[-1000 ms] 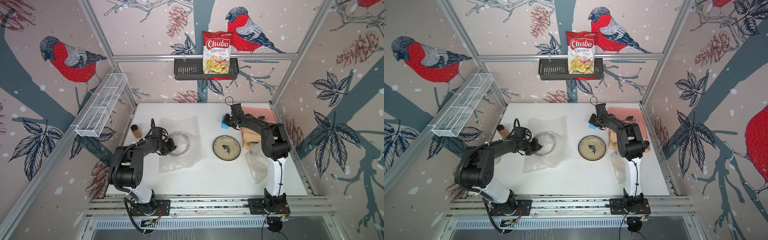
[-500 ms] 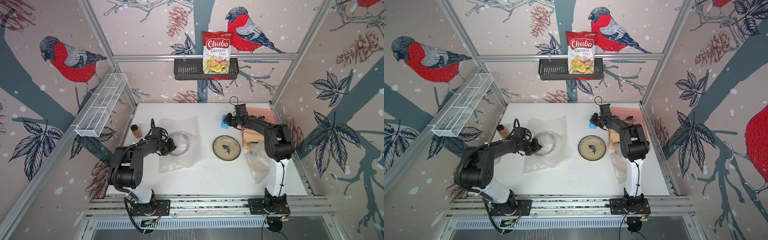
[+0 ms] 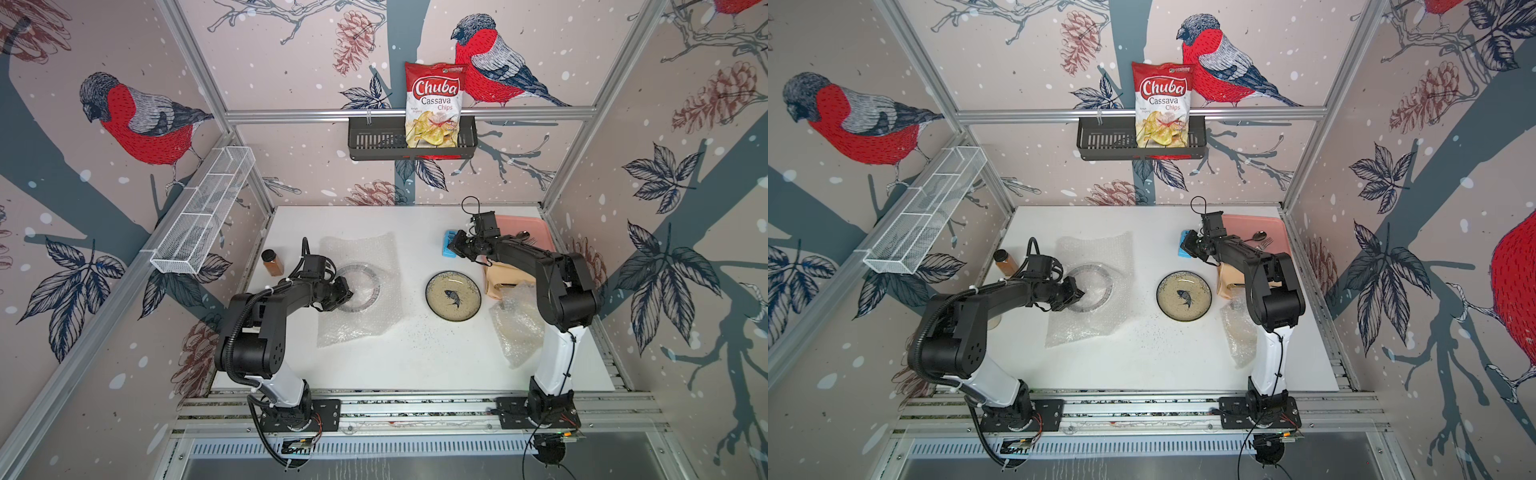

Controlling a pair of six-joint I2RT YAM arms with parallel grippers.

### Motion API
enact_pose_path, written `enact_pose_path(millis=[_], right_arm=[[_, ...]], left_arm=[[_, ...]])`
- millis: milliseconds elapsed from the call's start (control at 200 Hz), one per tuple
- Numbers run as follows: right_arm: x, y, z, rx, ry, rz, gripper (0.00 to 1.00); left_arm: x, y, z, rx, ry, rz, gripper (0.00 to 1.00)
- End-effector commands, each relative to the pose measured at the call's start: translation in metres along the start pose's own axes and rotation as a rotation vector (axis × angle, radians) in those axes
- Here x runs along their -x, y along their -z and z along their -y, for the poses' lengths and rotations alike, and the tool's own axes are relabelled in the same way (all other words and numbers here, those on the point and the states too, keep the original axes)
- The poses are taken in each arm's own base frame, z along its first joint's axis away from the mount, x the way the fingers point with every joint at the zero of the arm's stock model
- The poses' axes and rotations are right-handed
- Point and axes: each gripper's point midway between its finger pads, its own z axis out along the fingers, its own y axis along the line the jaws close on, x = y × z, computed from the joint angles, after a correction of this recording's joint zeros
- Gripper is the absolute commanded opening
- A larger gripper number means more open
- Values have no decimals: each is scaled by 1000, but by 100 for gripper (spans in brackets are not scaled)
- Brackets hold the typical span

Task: Wrap dinner plates in bubble wrap
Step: Pull the tape from the tape cutter.

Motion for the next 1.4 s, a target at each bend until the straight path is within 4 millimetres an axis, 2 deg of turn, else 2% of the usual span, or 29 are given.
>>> enact_pose_path(millis=[0,350,565,795,1111,1331,1391], right_arm=[[-11,7,-14,54,7,-29,0],[-30,16,-14,44,12,-51,0],[-38,18,-22,35,31,-62,0],[-49,15,8,-62,16,-59,0],[-60,3,21,-70,3,-89,0],[-67,-6,43,-150,7,-98,0],[-68,-3,38,-130,23,-104,6]], left_arm=[[-34,4,-57,259,107,-89,0],[-36,3,-57,250,109,-91,0],[-38,3,-58,248,112,-92,0],[-38,4,-57,248,109,-89,0],[-41,4,-60,251,117,-92,0],[-41,4,-60,253,118,-91,0],[-41,4,-61,255,118,-92,0]])
